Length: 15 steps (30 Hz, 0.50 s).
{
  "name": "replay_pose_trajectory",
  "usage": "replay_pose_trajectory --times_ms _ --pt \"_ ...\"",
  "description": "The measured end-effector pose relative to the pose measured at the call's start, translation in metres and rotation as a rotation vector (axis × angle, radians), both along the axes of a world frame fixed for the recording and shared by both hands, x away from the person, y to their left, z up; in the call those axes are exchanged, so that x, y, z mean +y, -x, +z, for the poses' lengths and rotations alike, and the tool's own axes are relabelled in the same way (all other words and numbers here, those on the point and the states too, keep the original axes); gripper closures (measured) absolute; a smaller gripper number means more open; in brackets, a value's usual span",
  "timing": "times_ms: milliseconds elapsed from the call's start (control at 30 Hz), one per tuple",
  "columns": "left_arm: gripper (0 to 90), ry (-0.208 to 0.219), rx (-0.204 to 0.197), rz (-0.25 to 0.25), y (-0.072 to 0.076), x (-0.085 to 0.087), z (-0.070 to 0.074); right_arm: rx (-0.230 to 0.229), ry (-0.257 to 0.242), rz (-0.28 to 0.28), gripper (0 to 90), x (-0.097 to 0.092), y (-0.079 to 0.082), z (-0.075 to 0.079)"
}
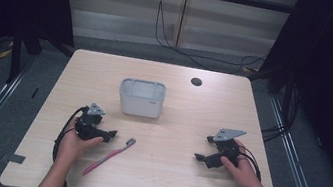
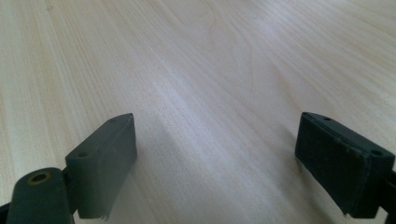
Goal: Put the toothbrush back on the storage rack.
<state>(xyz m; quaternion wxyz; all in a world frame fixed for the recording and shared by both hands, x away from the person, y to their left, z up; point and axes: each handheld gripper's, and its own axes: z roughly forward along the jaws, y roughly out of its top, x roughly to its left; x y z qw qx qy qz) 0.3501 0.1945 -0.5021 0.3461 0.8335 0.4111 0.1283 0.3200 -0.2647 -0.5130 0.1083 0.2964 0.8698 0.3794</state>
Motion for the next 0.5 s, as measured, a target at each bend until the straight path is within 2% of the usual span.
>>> replay_pose_trajectory --times_ms 100,300,367,500 --pt "21.4 -0.016 0.018 -0.019 0.002 -0.003 0.006 0.0 0.0 0.0 12.3 0.0 0.0 0.0" --pt "24.6 -0.008 0.031 -0.037 0.005 -0.007 0.02 0.0 0.001 0.0 12.3 0.0 0.0 0.0" --pt "26.0 -0.029 0.054 -0.056 0.008 -0.011 0.026 0.0 0.0 0.0 12.3 0.0 0.0 0.0" --pt "28.2 -0.046 0.078 -0.066 0.011 -0.015 0.029 0.0 0.0 0.0 12.3 0.0 0.0 0.0"
